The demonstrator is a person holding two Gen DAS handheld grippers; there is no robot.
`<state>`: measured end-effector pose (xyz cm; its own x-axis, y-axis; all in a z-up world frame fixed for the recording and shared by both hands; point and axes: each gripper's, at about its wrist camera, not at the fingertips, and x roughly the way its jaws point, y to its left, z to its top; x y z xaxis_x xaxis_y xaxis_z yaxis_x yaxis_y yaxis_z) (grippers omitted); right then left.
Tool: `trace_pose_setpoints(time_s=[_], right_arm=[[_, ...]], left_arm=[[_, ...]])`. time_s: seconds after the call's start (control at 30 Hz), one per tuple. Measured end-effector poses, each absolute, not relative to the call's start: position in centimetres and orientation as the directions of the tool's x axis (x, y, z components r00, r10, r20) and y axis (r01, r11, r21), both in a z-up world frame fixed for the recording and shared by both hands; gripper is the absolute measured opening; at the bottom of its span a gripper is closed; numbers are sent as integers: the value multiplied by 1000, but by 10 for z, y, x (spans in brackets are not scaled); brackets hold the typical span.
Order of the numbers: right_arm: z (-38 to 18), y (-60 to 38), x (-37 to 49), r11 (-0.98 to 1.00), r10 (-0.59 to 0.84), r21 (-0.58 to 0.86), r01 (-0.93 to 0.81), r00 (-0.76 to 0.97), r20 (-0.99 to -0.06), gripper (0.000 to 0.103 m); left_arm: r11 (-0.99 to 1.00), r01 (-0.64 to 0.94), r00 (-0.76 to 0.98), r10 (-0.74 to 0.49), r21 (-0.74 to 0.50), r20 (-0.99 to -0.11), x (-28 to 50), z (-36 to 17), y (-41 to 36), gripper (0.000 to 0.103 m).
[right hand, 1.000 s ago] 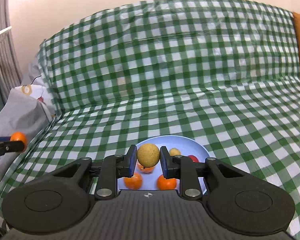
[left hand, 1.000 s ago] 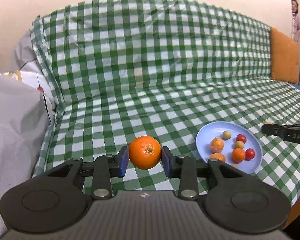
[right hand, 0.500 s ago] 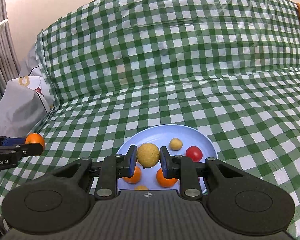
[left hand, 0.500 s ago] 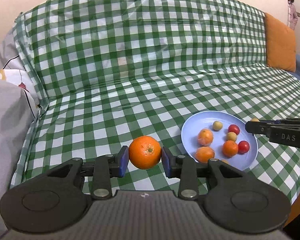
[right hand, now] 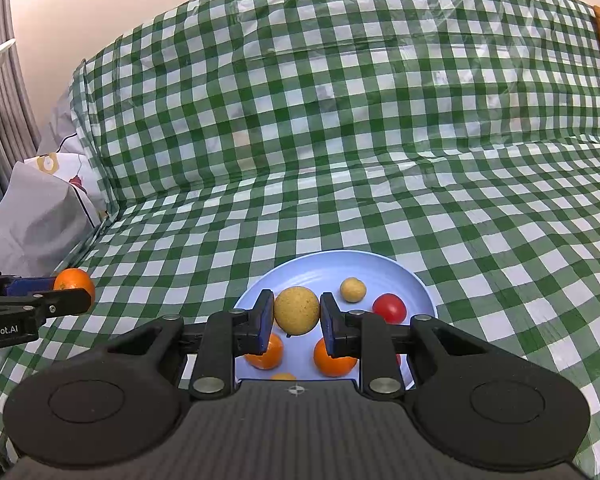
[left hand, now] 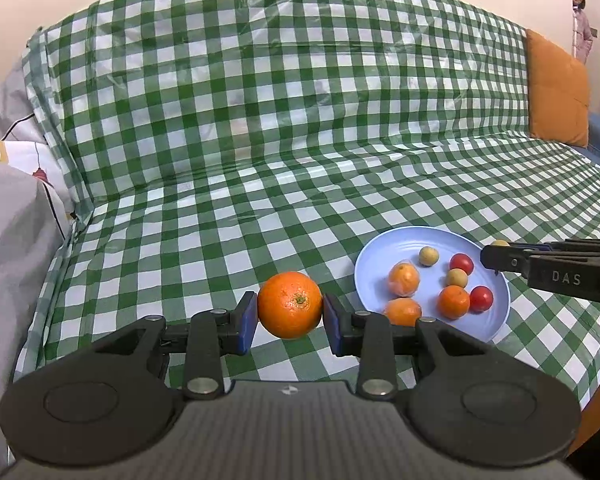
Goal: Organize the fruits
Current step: 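Carry both fruits over the blue plate and open both tools to release them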
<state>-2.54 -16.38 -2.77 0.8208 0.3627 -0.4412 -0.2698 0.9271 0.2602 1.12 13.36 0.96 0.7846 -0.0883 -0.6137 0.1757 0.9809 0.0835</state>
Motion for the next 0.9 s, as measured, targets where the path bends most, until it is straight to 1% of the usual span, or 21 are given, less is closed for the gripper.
trace_pose_setpoints(time_s=[0.47,0.9], right_arm=[[-29,-165,-17,932,350,248,-263,827,-439,26],[-32,-163,-8,942,331,213,-260,829,-451,26]], left_arm=[[972,213,788,-112,97,-606,15,5,119,39],[955,261,784,-125,141,-608,29,-8,92,39]])
